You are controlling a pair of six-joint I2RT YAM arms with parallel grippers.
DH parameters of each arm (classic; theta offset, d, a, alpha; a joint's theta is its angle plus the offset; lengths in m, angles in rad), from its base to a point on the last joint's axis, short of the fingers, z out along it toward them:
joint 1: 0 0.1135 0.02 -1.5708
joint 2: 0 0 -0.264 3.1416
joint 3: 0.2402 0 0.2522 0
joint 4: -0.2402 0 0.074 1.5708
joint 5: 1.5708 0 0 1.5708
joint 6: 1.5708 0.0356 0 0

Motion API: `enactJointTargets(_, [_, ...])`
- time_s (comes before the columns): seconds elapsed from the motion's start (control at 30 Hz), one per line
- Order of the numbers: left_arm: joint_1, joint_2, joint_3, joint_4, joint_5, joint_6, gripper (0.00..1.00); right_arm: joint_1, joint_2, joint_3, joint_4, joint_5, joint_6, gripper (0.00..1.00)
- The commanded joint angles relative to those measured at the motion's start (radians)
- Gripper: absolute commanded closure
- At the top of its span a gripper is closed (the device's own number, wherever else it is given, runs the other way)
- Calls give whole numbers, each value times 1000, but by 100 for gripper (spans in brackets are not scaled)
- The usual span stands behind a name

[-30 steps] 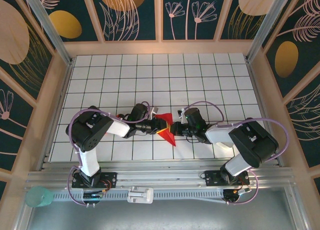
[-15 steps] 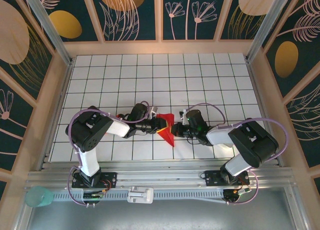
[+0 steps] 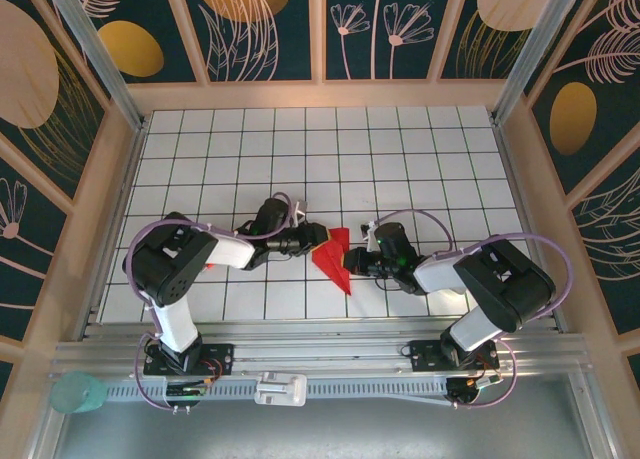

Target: Fold a paper plane with a square sheet of paper (pick it up from the middle)

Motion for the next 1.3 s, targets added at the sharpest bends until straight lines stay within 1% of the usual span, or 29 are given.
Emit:
enactJointTargets(0.0, [3, 16, 47, -24, -6, 34, 71, -10, 19, -21, 48, -3, 13, 100])
enactJointTargets(0.2, [4, 51, 59, 7, 0, 24, 70, -10, 16, -50, 122, -3, 41, 100])
enactJointTargets(0.37, [2, 58, 16, 62, 2, 5, 69, -11, 14, -70, 165, 2, 61, 100])
enactJointTargets(0.73, [2, 42, -60, 133, 3, -17, 63, -10, 21, -126, 263, 35, 124, 100])
enactJointTargets(0.87, [0, 26, -67, 141, 2, -12, 63, -10, 35, -146, 299, 53, 153, 100])
enactJointTargets(1.1, [-2, 62, -58, 59, 4, 28, 74, -8, 45, -160, 313, 66, 173, 100])
enactJointTargets(1.13, [-4, 62, -52, 30, -1, 40, 76, -7, 45, -161, 311, 67, 174, 100])
enactJointTargets(1.27, [-8, 62, 7, -189, -55, 152, 85, -6, 31, -164, 302, 82, 182, 100])
